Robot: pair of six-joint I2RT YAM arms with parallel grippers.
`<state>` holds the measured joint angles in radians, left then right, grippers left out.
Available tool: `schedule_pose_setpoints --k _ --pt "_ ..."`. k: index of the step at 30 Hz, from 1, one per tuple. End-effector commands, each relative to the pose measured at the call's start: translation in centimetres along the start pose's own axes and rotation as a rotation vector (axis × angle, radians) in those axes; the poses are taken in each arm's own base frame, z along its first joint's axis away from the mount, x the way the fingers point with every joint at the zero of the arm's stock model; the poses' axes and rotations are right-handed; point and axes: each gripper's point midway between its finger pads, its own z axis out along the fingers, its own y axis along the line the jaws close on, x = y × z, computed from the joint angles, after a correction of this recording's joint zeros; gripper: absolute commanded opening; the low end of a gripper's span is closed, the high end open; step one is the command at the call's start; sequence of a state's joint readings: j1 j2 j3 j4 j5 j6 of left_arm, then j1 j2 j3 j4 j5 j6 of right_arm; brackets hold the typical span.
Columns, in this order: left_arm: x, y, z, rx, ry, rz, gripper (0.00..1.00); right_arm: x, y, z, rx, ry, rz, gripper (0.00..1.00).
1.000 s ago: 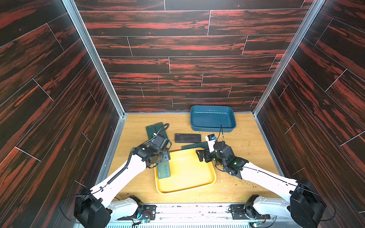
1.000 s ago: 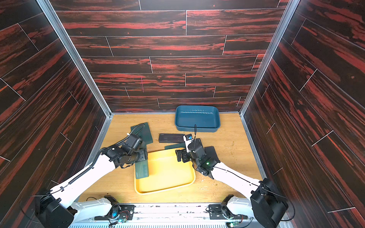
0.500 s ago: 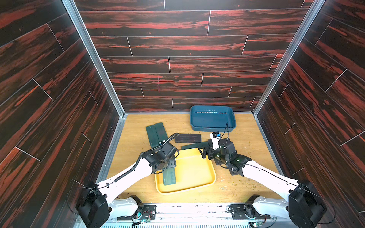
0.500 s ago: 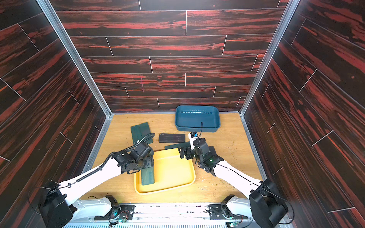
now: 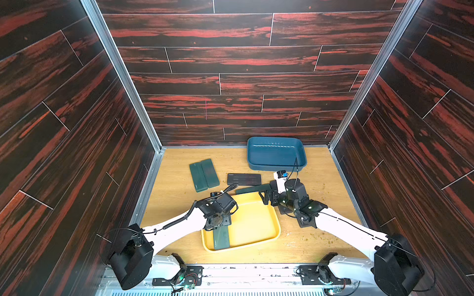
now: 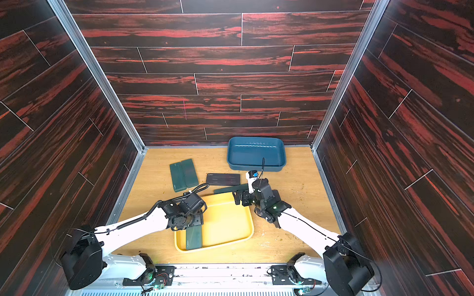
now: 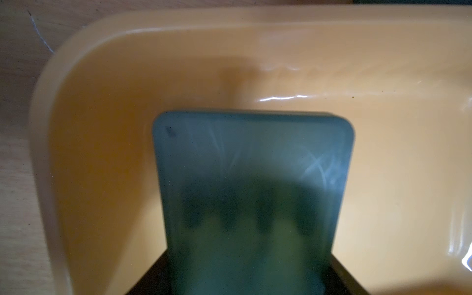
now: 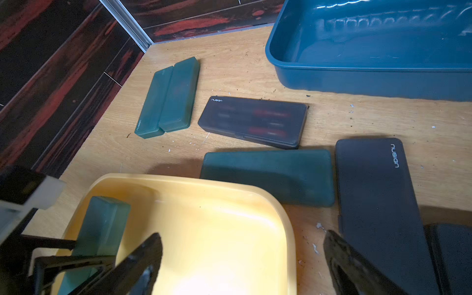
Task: Place the pencil cases by color into the storage box
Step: Place the pencil case at the storage box.
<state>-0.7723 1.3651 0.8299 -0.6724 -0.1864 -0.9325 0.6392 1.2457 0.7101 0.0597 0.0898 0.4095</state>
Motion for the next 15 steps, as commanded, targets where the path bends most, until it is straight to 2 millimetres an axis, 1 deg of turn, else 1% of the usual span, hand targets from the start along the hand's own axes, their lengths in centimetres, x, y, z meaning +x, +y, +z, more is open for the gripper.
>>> schedule_pose_setpoints --k 1,10,15 --pt "0.0 0.7 0.7 -0.056 0.003 -0.001 0.56 -0.2 -0.2 0.5 0.009 0.006 -0.003 0.99" --pt "-0.6 1.4 2.2 -0.091 0.009 -0.003 0.56 0.2 -0.4 0.8 0.016 0.015 -0.008 0.99" --pt "-1.5 2.0 2.8 -0.085 0.024 -0.013 0.56 0.3 -0.5 1.0 0.017 0.019 -0.008 0.99"
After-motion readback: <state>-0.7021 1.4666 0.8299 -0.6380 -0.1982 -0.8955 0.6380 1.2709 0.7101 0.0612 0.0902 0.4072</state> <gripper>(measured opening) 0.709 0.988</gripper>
